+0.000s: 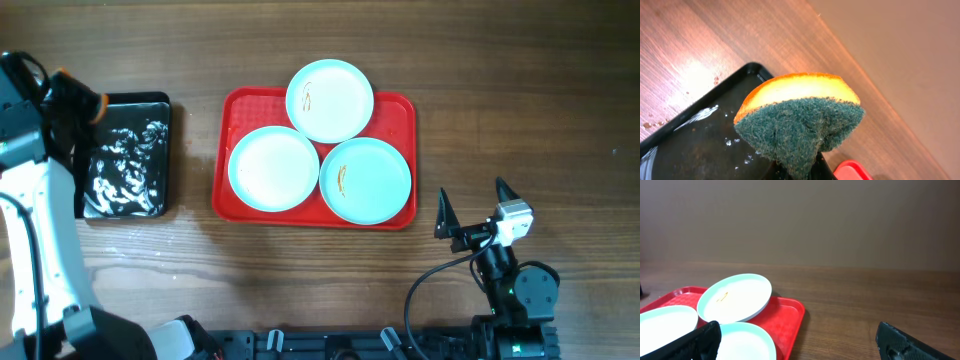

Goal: Clean dirty plates on tray and stack at the side
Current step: 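Lift the sponge with the left gripper and move it toward the plates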

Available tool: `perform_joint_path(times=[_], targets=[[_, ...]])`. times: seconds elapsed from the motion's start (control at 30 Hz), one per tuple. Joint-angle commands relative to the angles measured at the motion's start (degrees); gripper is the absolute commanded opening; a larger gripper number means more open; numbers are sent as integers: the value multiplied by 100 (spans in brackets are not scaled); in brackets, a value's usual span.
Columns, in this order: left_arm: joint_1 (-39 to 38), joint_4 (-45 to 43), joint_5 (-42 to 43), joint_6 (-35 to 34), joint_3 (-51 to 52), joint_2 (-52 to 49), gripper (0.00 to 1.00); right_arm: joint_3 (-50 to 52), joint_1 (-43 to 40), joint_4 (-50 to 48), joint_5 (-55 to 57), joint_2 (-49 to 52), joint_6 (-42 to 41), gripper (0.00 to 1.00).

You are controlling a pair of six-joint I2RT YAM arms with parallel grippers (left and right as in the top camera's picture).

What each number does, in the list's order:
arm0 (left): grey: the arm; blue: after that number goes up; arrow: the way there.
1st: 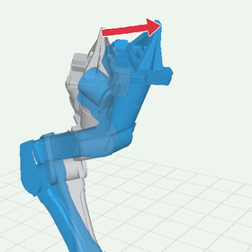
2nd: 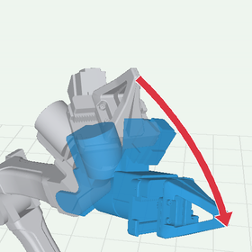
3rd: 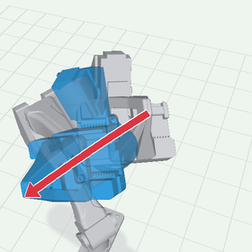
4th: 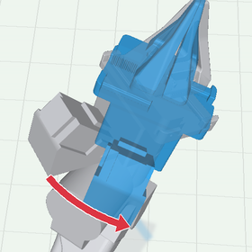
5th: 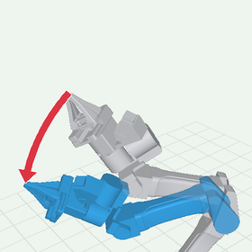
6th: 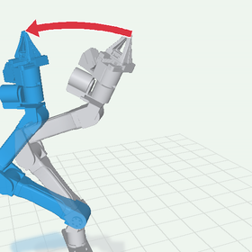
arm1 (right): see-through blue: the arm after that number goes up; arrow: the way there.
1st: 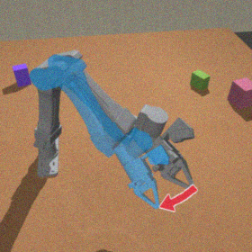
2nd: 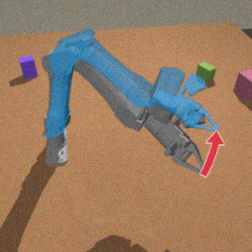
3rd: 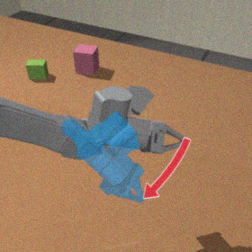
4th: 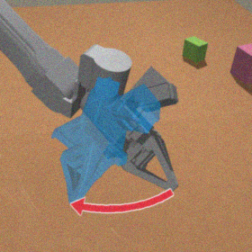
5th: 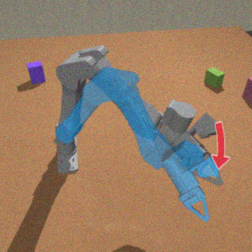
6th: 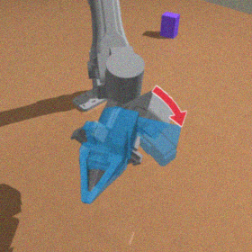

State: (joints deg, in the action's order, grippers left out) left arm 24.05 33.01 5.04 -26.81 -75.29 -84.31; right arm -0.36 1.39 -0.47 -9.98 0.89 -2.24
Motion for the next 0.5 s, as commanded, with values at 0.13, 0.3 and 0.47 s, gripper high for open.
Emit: perform_joint_path(times=[0.13, 0.3, 0.47], targets=[[7, 11, -584, 739, 328, -643, 4, 7, -28, -22, 107, -33, 61, 100], [11, 61, -1961, 1032, 573, -1576, 4, 7, -28, -22, 107, -31, 59, 100], [-7, 94, -1668, 1189, 341, -1375, 4, 7, -28, -22, 105, -31, 61, 100]])
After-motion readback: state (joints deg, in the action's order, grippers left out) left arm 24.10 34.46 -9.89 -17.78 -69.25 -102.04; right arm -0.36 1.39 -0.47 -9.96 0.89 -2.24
